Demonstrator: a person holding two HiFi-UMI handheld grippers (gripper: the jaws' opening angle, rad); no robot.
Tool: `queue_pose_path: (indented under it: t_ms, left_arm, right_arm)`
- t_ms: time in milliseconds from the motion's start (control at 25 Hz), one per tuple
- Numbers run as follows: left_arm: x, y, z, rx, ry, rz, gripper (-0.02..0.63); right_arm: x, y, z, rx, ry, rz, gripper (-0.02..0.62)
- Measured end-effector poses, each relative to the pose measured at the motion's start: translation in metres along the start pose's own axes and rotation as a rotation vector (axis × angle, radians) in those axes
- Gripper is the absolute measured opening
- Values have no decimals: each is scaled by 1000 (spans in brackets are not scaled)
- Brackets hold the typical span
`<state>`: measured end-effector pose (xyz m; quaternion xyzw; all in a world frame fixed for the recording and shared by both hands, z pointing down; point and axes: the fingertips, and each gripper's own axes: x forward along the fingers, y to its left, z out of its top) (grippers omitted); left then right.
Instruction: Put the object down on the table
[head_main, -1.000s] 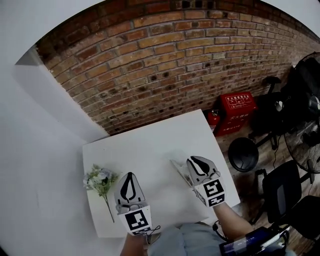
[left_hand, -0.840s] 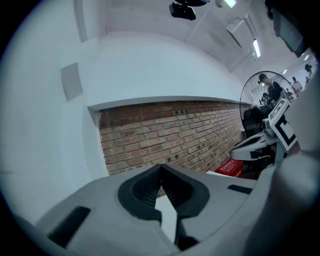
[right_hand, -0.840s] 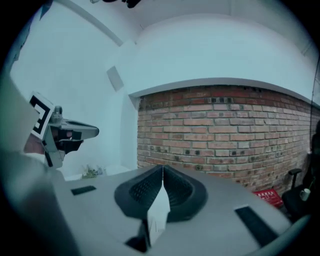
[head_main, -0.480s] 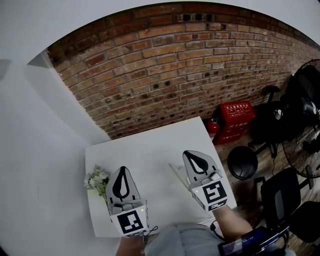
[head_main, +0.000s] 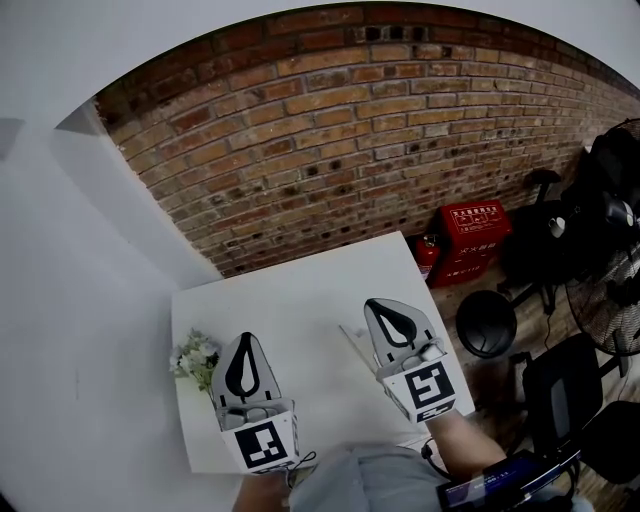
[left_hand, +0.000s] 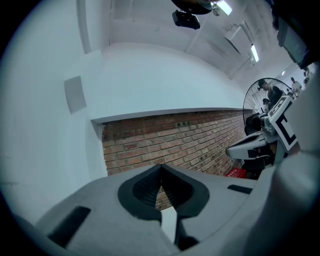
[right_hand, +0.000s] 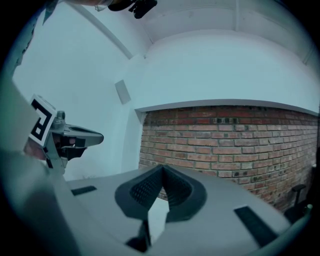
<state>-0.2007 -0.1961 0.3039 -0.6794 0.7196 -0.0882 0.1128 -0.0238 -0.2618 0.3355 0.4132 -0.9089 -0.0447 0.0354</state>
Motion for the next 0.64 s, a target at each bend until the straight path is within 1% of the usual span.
queue_pose_path:
  t_ms: [200,640]
  left_arm:
    - [-1,-4,1,-39,28,-8,9]
    - [-8,-3,-9,-46,38,-16,9]
  right_arm:
    - [1,6,2,16,9,7,5]
    - [-1,10,-2,4,5,-7,5]
